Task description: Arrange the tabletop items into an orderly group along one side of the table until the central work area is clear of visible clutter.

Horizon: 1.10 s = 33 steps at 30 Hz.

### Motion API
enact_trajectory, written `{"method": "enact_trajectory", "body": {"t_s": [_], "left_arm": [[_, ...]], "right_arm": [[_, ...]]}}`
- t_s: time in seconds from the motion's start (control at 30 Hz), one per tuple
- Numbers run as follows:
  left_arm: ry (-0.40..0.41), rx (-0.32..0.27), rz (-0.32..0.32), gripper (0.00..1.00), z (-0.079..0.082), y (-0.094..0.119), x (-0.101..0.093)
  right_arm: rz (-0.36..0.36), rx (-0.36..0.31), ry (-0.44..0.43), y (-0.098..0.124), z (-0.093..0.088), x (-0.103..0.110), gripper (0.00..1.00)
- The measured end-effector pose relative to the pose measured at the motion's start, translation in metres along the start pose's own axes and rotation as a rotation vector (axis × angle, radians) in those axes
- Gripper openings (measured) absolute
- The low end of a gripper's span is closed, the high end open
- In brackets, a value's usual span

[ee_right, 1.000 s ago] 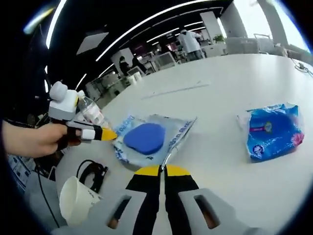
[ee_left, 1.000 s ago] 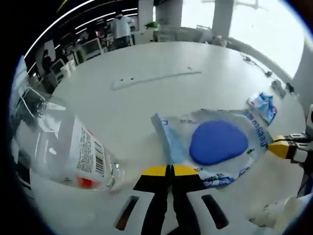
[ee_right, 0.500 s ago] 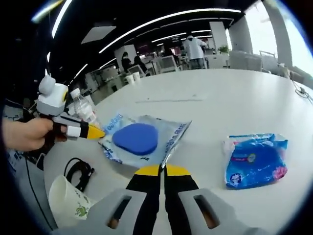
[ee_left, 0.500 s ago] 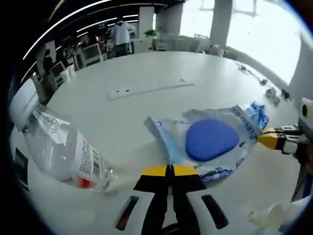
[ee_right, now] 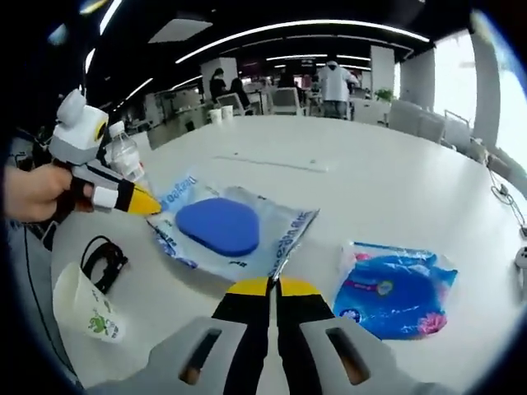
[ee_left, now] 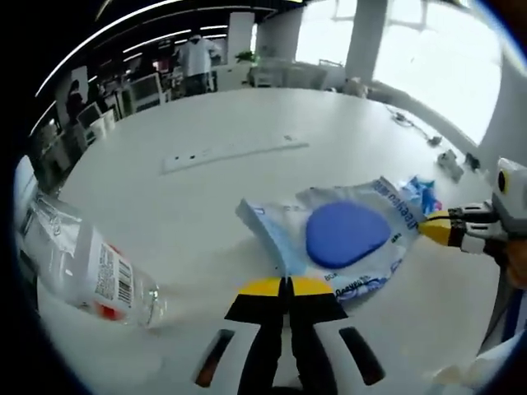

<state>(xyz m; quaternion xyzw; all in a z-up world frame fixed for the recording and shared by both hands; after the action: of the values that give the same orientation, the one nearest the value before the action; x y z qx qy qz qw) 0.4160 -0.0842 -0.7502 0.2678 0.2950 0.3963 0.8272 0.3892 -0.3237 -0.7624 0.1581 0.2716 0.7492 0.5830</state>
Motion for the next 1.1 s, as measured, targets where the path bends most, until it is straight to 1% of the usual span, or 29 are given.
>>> {"method": "enact_trajectory", "body": {"t_s": [0.1,0.3,0.43,0.6,0.87,1.0,1.1], "left_arm": [[0.005,0.002,-0.005,0.0,-0.001,-0.003,-0.001],[0.002,0.008,-0.018,0.0,0.0,-0.009,-0.008],[0.01,0.012,-0.017,0.0,0.0,-0.013,-0.007],[0.009,0.027,-0.017,0.0,-0.003,-0.017,-0.006],[0.032,0.038,-0.016,0.0,-0.008,-0.023,-0.007],[0.037,0.047,-0.017,0.0,-0.011,-0.025,-0.008],[0.049,0.048,-0.015,0.0,-0.013,-0.026,-0.008]], "right_arm": [[-0.006,0.005,0.027,-0.001,-0.001,-0.003,0.0],[-0.017,0.011,0.032,0.0,-0.004,-0.011,0.0],[-0.015,0.018,0.032,0.0,-0.006,-0.013,0.0],[-0.001,0.024,0.048,-0.003,-0.011,-0.014,0.0],[0.002,0.037,0.048,-0.007,-0.015,-0.017,0.0],[0.01,0.061,0.039,-0.011,-0.021,-0.018,0.0],[0.012,0.063,0.039,-0.011,-0.021,-0.018,0.0]]}}
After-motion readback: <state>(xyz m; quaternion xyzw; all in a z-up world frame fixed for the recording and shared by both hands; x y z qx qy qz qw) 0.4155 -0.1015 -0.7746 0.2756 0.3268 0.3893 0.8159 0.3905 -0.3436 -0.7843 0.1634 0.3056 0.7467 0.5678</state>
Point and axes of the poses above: the point that each gripper's makers call its tool centre point, and the gripper's own axes: y roughly backward along the fingers, x roughly to its left, z roughly out of its top, the point moved 8 cm from there along y, roughly backward along the fingers, and after that the axes turned 13 degrees about -z, right-handed, at the moved point
